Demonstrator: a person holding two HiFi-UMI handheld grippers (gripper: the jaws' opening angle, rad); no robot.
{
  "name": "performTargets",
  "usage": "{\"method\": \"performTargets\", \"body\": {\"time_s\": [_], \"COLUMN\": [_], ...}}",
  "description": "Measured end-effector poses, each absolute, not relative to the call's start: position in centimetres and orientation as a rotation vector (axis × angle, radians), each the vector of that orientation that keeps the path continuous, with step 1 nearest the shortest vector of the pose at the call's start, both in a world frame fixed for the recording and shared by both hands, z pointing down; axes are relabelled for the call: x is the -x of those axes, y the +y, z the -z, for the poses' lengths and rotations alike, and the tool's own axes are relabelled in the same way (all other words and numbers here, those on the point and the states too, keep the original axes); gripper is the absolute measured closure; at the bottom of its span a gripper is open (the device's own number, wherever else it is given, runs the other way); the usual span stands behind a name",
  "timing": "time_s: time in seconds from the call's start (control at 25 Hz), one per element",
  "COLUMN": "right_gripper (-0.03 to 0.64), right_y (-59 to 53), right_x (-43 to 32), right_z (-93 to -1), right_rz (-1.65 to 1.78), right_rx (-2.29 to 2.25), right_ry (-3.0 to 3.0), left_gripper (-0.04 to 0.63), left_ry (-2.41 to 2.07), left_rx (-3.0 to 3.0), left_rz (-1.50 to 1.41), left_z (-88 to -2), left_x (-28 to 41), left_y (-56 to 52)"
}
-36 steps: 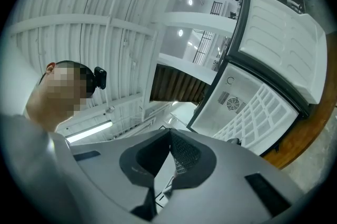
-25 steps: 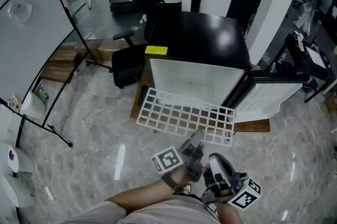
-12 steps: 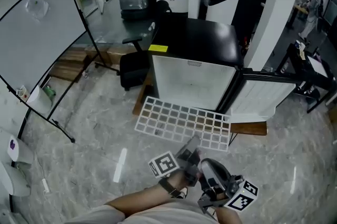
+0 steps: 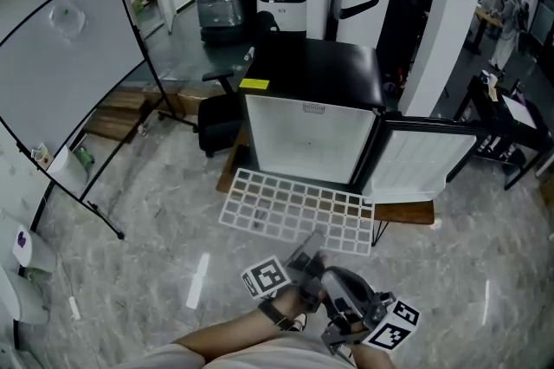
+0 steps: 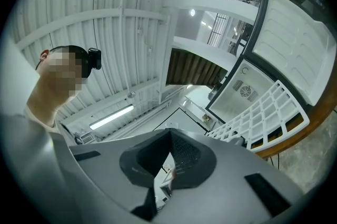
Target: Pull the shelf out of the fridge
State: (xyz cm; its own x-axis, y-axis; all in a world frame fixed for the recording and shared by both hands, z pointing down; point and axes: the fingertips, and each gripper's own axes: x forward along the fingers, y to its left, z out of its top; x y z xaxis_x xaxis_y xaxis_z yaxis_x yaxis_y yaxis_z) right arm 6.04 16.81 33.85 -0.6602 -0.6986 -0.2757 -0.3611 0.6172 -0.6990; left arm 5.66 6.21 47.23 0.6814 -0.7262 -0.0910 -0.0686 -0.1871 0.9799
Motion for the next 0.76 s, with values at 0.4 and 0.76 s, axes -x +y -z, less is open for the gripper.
{"method": "performTargets", "body": {"time_s": [0.4, 0.76], "right_gripper": [0.607, 0.607], "right_y": [17.4, 17.1], "right_x": [-7.0, -7.4], "right_z": [-33.6, -33.7], "right_rz": [0.816, 0.811], "right_rx": [0.827, 0.832], "right_ry": [2.313, 2.312], "left_gripper": [0.578, 0.578], "left_ry": [-0.6, -0.629], "left_rx": [-1.658, -1.669], "left_rz": [0.711, 0.673], "left_z": [-46.3, -47.1], "left_x": [-7.1, -7.3], "left_y": [6.8, 6.7]}}
